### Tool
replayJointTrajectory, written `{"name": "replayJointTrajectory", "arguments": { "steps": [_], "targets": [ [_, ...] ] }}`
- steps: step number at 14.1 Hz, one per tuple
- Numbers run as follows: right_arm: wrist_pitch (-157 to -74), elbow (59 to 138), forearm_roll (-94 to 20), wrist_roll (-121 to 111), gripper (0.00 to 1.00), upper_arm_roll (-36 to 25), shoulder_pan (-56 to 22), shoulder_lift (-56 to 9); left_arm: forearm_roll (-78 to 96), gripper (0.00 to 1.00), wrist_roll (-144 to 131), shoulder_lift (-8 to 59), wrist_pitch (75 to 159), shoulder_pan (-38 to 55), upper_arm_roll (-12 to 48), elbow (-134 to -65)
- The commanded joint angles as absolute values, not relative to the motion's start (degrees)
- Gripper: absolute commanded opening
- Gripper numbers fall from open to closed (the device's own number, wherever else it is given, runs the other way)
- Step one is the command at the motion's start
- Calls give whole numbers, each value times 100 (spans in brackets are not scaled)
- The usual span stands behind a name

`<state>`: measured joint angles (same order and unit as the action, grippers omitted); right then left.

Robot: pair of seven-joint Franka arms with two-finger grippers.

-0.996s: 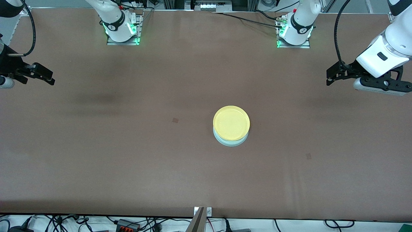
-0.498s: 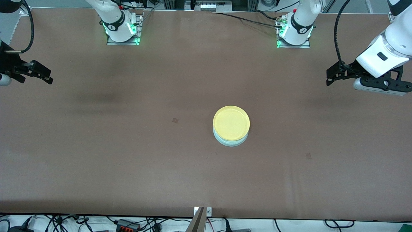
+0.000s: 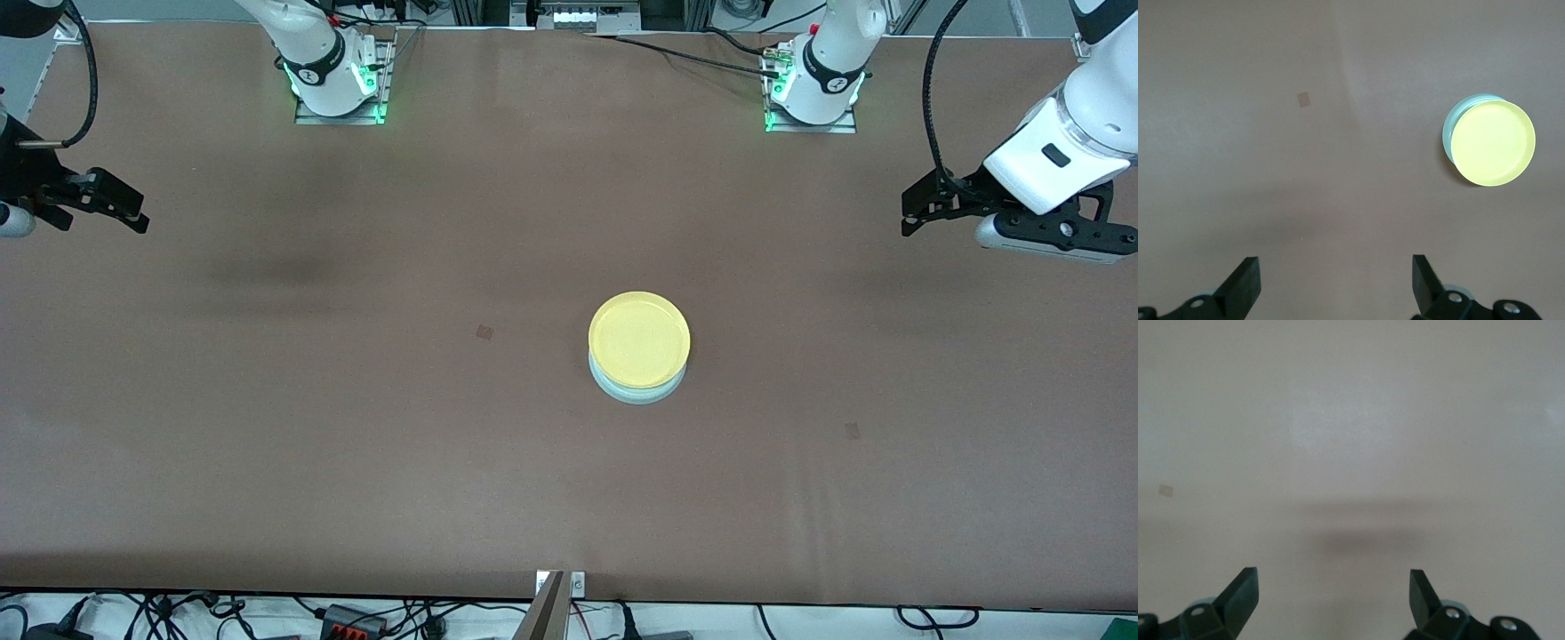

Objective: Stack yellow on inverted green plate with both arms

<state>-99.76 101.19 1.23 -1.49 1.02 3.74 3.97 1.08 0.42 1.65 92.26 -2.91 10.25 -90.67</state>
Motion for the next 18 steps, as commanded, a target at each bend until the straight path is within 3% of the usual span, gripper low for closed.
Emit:
{"name": "replayJointTrajectory", "arguments": {
  "steps": [1, 18],
  "targets": [
    [-9993, 10072, 158, -246, 100, 167, 439, 387, 62, 100, 18, 62, 9237, -325, 1055, -9149],
    [-9870, 10107, 211, -229, 100, 167, 334, 308, 53, 100, 35, 62, 9237, -316, 1063, -9149]
  ]
}}
